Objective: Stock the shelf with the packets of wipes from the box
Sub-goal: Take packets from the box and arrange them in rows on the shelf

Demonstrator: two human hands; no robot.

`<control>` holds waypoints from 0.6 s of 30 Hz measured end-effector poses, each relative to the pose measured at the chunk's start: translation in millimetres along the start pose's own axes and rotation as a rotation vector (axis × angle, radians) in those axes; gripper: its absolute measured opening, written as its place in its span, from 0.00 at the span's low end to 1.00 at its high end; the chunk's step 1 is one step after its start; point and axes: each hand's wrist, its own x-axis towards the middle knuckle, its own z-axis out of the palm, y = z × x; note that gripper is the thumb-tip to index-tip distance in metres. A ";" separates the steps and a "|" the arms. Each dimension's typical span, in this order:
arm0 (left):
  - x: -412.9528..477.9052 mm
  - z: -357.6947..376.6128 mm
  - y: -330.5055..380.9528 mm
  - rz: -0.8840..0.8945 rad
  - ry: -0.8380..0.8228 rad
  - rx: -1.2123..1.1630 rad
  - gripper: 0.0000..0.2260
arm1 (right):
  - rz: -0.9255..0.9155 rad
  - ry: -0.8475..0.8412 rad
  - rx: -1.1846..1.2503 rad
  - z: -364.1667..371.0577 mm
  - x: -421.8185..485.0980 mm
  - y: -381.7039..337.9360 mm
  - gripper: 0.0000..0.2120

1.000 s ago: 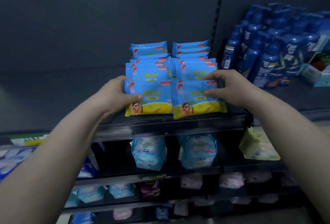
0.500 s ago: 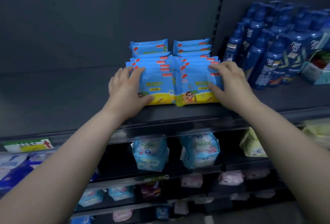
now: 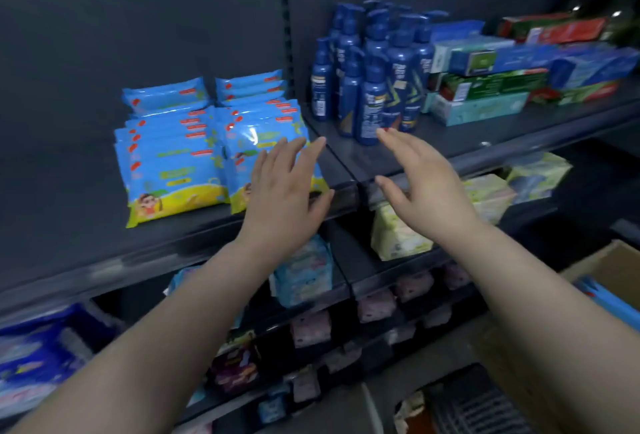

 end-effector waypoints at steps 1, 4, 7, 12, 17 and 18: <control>2.2 7.4 14.6 0.034 0.006 -0.032 0.28 | 0.020 0.007 -0.013 -8.5 -12.5 7.9 0.29; 3.6 32.3 58.0 0.122 -0.010 -0.127 0.27 | 0.104 0.009 -0.047 -29.8 -54.7 34.6 0.28; 2.1 58.1 102.3 0.187 -0.094 -0.172 0.27 | 0.189 0.010 -0.092 -47.8 -99.9 62.4 0.28; 2.5 95.4 174.5 0.292 -0.199 -0.244 0.29 | 0.354 0.017 -0.158 -77.2 -174.6 101.9 0.29; -2.1 125.7 235.9 0.420 -0.201 -0.372 0.26 | 0.498 0.031 -0.230 -107.0 -240.0 131.0 0.29; -2.8 131.3 247.0 0.436 -0.202 -0.392 0.26 | 0.527 0.038 -0.233 -112.2 -251.7 136.5 0.28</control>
